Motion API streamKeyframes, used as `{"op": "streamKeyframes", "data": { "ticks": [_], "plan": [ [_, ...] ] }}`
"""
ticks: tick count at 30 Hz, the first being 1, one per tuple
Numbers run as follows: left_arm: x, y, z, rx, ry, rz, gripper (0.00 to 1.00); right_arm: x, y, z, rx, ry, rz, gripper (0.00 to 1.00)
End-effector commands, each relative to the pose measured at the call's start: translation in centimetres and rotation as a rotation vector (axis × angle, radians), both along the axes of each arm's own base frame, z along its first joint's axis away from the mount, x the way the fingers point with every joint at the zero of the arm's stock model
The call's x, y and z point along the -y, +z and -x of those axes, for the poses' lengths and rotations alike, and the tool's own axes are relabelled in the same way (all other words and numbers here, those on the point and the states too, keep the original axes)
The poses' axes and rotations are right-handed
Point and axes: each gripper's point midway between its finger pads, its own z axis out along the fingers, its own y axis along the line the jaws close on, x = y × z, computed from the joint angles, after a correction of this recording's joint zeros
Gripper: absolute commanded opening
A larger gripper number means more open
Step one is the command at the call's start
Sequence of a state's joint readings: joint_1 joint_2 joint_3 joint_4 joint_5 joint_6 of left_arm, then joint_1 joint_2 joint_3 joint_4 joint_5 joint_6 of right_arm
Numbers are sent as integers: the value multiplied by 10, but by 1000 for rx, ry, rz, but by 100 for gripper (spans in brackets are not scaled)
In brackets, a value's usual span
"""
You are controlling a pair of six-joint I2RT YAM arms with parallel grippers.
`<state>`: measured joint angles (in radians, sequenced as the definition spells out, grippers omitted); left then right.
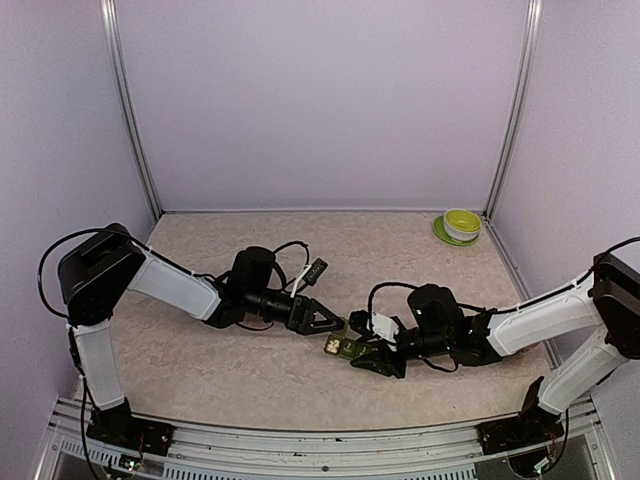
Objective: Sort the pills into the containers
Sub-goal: Pick up the pill container from the center of the board, then close the lid of the pill container in the compartment of the pill container.
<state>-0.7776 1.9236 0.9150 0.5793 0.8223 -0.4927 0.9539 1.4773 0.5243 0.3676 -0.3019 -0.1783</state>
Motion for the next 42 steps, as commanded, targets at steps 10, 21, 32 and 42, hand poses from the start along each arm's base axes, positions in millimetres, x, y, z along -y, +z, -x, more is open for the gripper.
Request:
{"op": "streamKeyframes", "data": {
  "ticks": [10, 21, 32, 42],
  "plan": [
    [12, 17, 27, 48, -123, 64, 99, -8, 2, 0, 7, 6, -22, 41],
    [9, 36, 40, 96, -173, 128, 99, -5, 0, 2, -3, -2, -25, 41],
    [7, 50, 55, 128, -231, 173, 99, 4, -6, -10, -46, -54, -20, 41],
    [11, 44, 62, 118, -272, 157, 99, 12, 12, -21, -27, -95, -61, 41]
  ]
}}
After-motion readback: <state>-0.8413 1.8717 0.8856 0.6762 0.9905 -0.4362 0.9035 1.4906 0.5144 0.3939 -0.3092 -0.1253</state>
